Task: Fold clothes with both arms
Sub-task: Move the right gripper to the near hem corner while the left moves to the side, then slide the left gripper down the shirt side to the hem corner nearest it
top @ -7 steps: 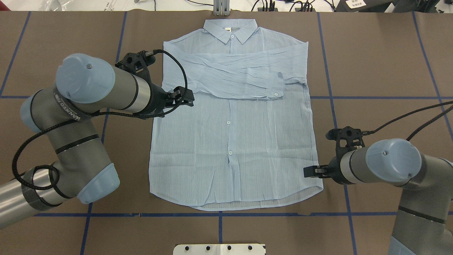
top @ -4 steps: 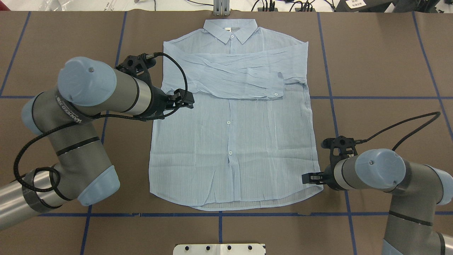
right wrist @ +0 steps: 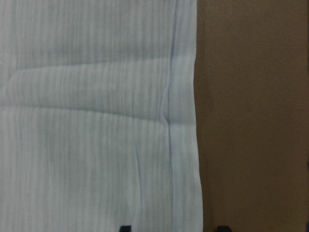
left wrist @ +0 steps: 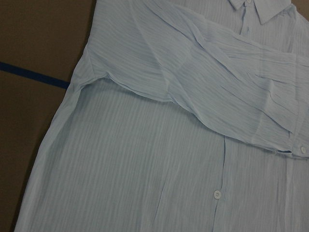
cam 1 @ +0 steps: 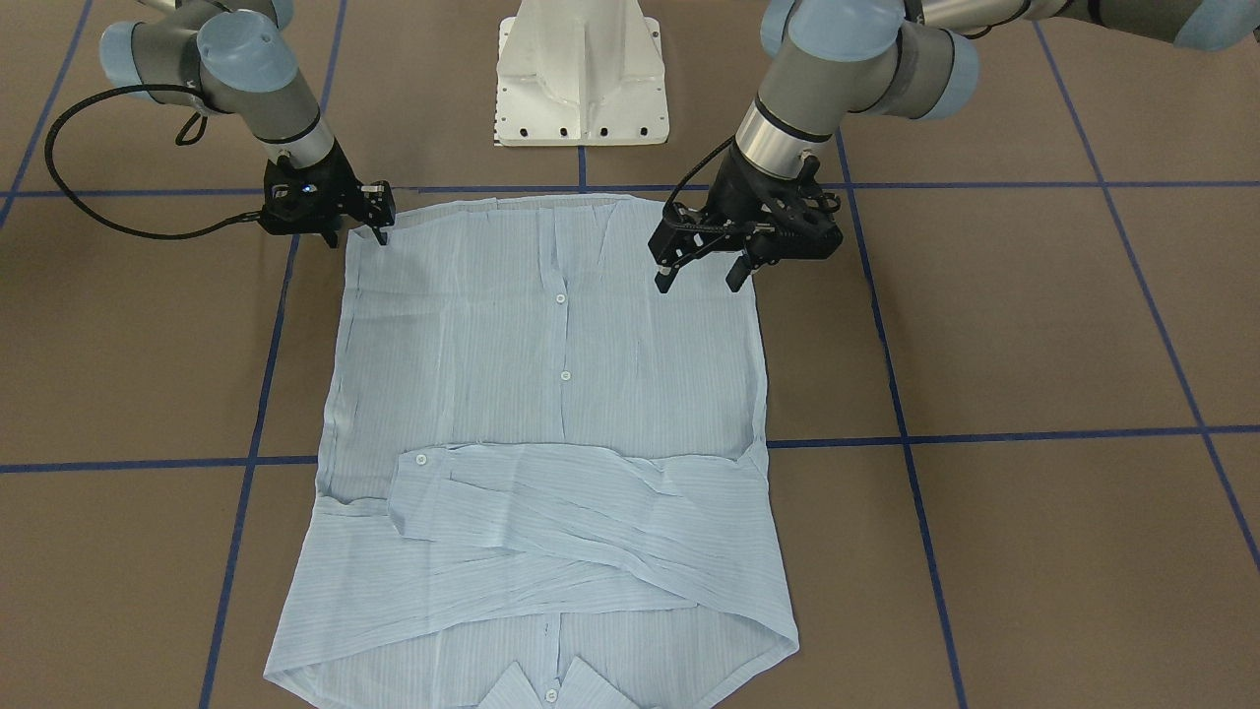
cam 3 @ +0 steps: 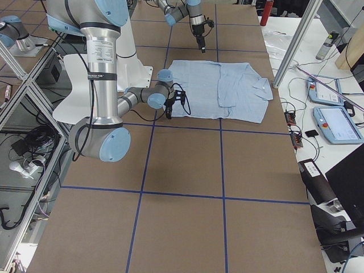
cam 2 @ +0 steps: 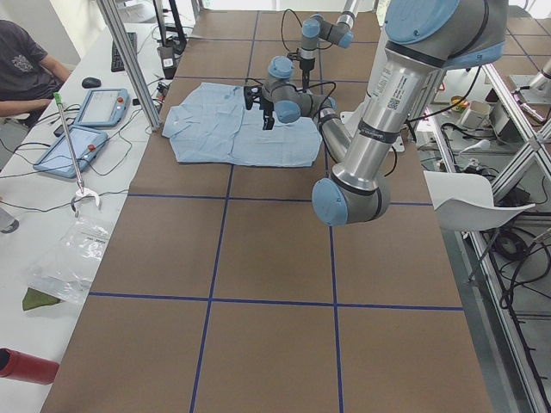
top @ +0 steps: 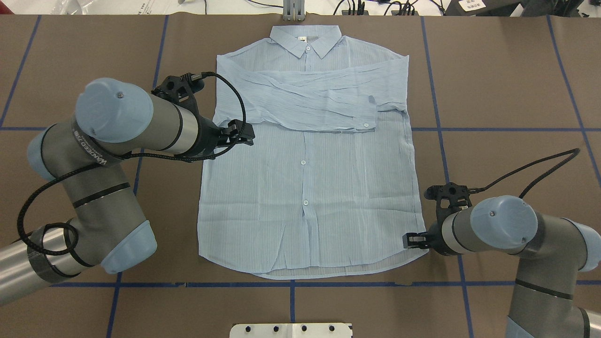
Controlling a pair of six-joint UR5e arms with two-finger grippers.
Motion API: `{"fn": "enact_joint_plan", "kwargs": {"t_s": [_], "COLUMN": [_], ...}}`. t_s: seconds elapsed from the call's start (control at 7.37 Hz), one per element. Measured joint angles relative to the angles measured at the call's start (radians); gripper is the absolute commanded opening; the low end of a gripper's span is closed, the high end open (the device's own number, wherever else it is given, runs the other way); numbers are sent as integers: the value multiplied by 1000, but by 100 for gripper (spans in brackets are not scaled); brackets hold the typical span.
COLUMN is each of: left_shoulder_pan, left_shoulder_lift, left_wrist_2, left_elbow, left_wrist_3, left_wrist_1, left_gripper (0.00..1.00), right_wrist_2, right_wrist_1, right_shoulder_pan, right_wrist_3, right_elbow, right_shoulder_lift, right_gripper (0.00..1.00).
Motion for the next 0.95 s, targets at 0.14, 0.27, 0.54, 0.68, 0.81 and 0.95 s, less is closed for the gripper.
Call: {"fn": "enact_joint_plan", "kwargs": {"t_s": [0.14,0.27,0.54,0.68,0.81,0.95], "left_shoulder_pan": [0,0,1,1,1,2], "left_shoulder_lift": [1,2,1,1,1,3], "left_wrist_2": [0,0,-1,0,0,0], "left_elbow": [0,-1,-4,-4,-5,-5], "left_wrist_3": [0,0,0,0,0,0], "left_wrist_1": [0,0,0,0,0,0], "left_gripper": [99,99,99,99,99,99], "right_wrist_2": [6,11,14,14,15,15], "right_wrist_1": [0,-2,-5,-6,-10,-22], "right_shoulder_pan": [1,2,4,5,7,10], "right_wrist_3": [0,1,1,1,1,2], "right_elbow": [0,0,-4,-4,-3,2], "right_shoulder_lift": [0,0,-1,-2,-3,-3], "right_gripper": [63,62,59,49,35,22]}}
